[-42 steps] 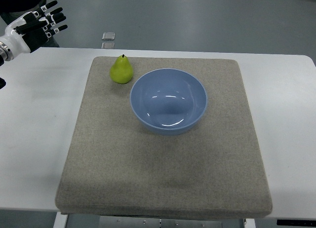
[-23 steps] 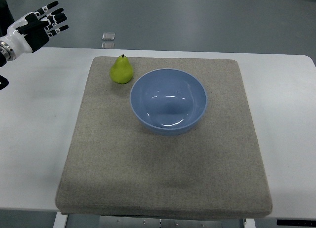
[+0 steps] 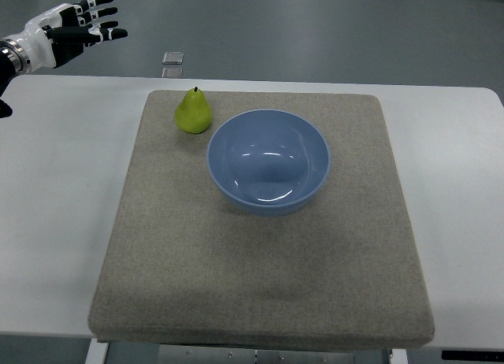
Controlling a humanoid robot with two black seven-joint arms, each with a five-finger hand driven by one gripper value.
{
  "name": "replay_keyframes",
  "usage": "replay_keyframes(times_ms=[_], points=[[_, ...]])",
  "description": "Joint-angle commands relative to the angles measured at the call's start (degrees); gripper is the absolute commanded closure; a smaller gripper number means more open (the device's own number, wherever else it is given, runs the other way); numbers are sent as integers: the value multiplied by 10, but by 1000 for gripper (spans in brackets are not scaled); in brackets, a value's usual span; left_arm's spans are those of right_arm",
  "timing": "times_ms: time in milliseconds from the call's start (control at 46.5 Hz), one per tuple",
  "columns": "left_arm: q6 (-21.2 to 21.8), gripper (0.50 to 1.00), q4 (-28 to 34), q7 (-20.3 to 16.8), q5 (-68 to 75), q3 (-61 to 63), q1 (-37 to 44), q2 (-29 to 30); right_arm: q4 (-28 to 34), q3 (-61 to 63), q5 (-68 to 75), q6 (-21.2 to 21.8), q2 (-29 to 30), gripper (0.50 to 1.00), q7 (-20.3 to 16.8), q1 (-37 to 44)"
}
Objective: Place pear in bowl with left hand
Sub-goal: 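Raise the left hand and begin moving it toward the green pear, then reach the left hand to the green pear and close fingers around it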
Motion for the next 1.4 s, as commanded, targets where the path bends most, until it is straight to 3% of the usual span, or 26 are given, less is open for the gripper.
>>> replay_keyframes(times_ms=[0, 172, 366, 645, 946, 1118, 1376], points=[[0, 500, -3, -23, 96, 2, -9, -5, 0, 0, 0, 0, 0, 574, 0, 0], [0, 500, -8, -74, 263, 32, -34, -21, 0, 0, 0, 0, 0, 574, 0, 0], [0, 500, -22, -104, 405, 100, -74, -43, 0, 0, 0, 0, 0, 574, 0, 0], [21, 504, -21, -111, 602, 126, -90, -105, 0, 0, 0, 0, 0, 574, 0, 0], [90, 504, -7, -111, 608, 174, -80, -140, 0, 0, 0, 0, 0, 574, 0, 0], [107, 506, 2, -111, 607, 174, -61, -149, 0, 0, 0, 0, 0, 574, 0, 0], [141, 559, 11, -110, 609, 174, -43, -163, 0, 0, 0, 0, 0, 574, 0, 0]])
